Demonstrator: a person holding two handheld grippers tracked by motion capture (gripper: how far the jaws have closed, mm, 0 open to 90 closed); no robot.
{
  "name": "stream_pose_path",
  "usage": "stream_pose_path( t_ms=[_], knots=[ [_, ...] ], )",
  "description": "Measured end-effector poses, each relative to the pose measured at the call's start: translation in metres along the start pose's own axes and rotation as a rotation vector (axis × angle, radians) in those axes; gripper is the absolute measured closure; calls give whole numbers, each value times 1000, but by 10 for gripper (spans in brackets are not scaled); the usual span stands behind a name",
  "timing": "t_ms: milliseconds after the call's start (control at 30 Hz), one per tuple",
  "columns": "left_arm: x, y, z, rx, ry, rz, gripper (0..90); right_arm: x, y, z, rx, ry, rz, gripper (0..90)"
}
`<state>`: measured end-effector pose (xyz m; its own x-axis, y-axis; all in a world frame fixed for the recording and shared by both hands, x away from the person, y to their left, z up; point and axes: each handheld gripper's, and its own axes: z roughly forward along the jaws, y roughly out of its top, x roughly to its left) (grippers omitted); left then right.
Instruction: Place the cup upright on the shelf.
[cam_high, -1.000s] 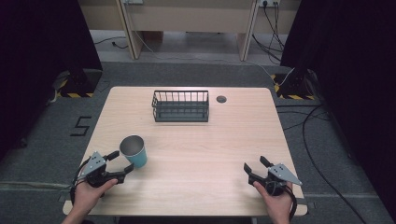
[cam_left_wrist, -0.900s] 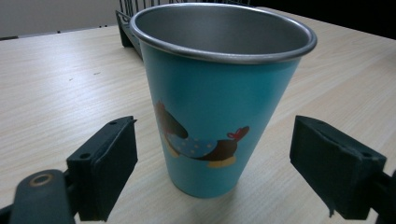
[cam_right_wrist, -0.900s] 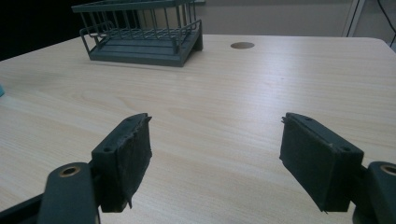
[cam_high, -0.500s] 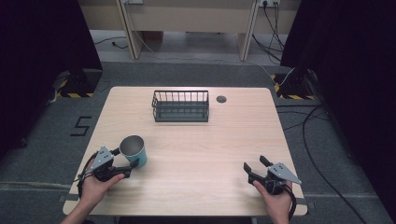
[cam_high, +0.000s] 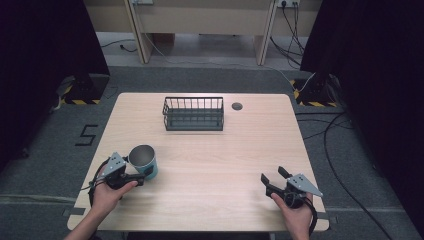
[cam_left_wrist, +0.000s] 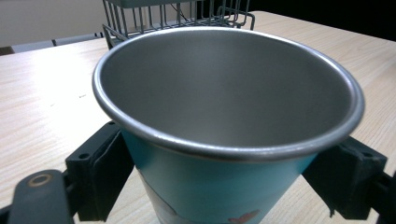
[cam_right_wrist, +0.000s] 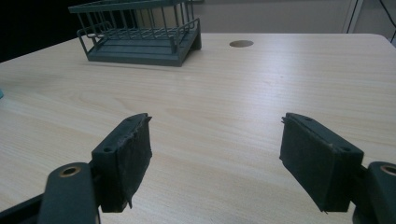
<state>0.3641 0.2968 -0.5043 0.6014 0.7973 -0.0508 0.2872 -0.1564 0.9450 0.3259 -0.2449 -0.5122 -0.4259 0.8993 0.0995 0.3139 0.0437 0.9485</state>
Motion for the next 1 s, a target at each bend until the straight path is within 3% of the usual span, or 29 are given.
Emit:
stream_pose_path(
  t_ms=[333,567,1000],
  knots=[
    [-1,-2,-1,-33,-29,8,156,0,0,0,1,8,1,258],
    [-2,6,-4,-72,-25,21,157,-2,0,0,-5,9,12,258],
    [-1,15,-5,-86,-19,32,158,-2,0,0,-6,11,9,257]
  ],
)
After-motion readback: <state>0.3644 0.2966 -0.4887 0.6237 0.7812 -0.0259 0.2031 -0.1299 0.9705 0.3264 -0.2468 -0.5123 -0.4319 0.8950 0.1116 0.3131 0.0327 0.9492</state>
